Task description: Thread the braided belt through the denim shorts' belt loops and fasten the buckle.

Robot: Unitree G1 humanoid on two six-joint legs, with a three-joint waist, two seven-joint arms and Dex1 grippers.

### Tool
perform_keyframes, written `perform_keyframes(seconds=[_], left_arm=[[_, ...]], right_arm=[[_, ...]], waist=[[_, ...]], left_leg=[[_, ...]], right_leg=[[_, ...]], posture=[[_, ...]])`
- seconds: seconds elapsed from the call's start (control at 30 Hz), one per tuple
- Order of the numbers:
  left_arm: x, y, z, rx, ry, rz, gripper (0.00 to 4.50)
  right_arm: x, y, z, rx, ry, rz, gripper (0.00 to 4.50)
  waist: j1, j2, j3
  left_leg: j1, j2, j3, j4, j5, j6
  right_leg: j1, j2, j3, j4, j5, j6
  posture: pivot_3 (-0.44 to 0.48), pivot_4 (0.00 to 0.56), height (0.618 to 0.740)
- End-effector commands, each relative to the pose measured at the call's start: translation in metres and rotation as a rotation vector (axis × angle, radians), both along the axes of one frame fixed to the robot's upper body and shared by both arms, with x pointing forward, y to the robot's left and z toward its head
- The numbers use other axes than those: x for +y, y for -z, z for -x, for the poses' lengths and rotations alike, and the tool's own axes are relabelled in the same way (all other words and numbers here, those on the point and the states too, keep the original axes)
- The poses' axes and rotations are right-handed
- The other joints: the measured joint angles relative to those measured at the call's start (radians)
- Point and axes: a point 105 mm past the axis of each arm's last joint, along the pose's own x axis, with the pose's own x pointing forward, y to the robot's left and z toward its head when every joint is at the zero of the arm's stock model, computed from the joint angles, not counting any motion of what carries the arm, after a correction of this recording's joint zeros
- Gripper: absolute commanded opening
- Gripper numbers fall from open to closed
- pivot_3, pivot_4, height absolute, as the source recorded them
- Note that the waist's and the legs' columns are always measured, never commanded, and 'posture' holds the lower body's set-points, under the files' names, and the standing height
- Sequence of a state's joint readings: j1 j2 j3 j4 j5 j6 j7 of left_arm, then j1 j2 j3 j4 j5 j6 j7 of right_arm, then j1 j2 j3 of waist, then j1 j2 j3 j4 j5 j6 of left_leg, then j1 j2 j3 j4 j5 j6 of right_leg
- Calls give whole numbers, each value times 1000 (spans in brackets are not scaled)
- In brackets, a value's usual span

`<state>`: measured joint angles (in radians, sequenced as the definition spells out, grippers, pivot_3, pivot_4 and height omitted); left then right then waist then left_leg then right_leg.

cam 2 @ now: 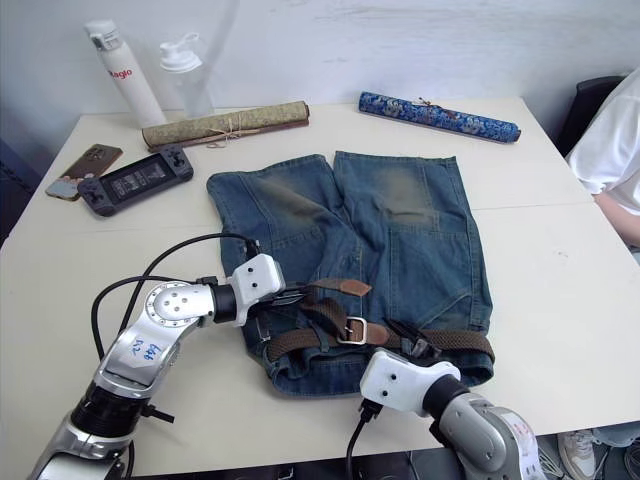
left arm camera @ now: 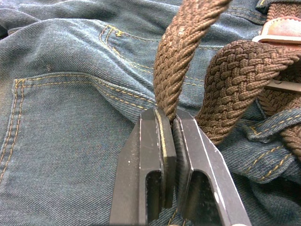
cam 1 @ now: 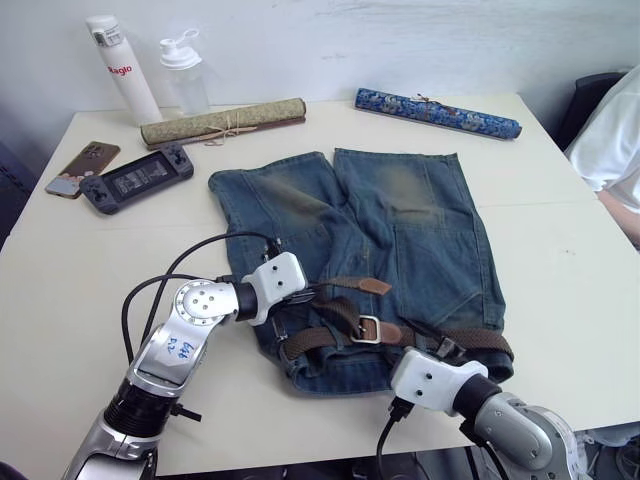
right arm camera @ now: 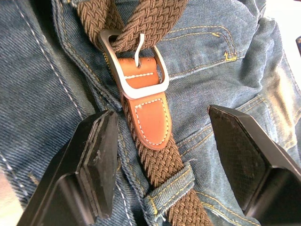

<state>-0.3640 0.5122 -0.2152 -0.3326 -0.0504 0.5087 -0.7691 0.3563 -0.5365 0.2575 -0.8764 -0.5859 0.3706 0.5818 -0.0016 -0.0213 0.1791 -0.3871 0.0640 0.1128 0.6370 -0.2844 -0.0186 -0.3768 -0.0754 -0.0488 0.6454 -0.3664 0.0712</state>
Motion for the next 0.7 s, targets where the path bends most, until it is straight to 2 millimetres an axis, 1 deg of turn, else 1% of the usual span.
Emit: perform_keyframes(seconds=[0.03, 0.13, 0.17, 0.23, 0.33, 0.43, 0.6, 0.7], left_arm=[[1, -9, -2, -25, -1, 9, 0], [2, -8, -3, -21, -6, 6, 0], [2, -8, -3, -20, -6, 5, 0], [2, -8, -4, -19, -6, 6, 0], [2, -7, -3, -16, 0, 4, 0], [2, -7, -2, -15, 1, 3, 0], [2, -7, -1, -14, -1, 3, 0], [2, -7, -1, -13, -2, 7, 0]], right_arm=[[6, -6, 6, -35, -24, -4, 3238], [4, -7, 12, -23, -30, -16, 3238], [-1, -6, 11, -25, -19, 3, 3238], [-8, -4, 10, -30, -3, 45, 3238], [-14, -3, 3, -54, 28, 67, 3238], [-11, -1, -3, -68, 52, 72, 3238], [0, -2, -9, -84, 58, 47, 3238], [-1, 3, -11, -81, 74, 79, 3238]], waist=[[1, 0, 0], [1, 0, 0], [1, 0, 0], [1, 0, 0], [1, 0, 0], [1, 0, 0], [0, 0, 0], [0, 0, 0]], left_leg=[[0, 0, 0, 0, 0, 0], [0, 0, 0, 1, 0, 0], [0, 0, 0, 1, 0, 0], [0, 0, 0, 1, 0, 0], [0, 0, 0, 5, 0, 1], [-1, 1, 0, 9, -1, 1], [-1, 1, 0, 10, -1, 1], [-1, 1, 0, 10, -1, 1]], right_leg=[[0, 0, 0, 0, 0, 0], [0, 0, 0, 1, 0, 0], [0, 0, 0, 1, 0, 0], [0, 0, 0, 1, 0, 0], [0, 0, 1, 3, 0, 0], [0, 0, 1, 5, 0, 0], [0, 1, 1, 7, -1, 0], [0, 1, 1, 8, -1, 0]], posture=[[0, 150, 737], [0, 150, 737], [0, 150, 737], [0, 150, 737], [0, 150, 737], [0, 150, 737], [0, 150, 737], [0, 150, 737]])
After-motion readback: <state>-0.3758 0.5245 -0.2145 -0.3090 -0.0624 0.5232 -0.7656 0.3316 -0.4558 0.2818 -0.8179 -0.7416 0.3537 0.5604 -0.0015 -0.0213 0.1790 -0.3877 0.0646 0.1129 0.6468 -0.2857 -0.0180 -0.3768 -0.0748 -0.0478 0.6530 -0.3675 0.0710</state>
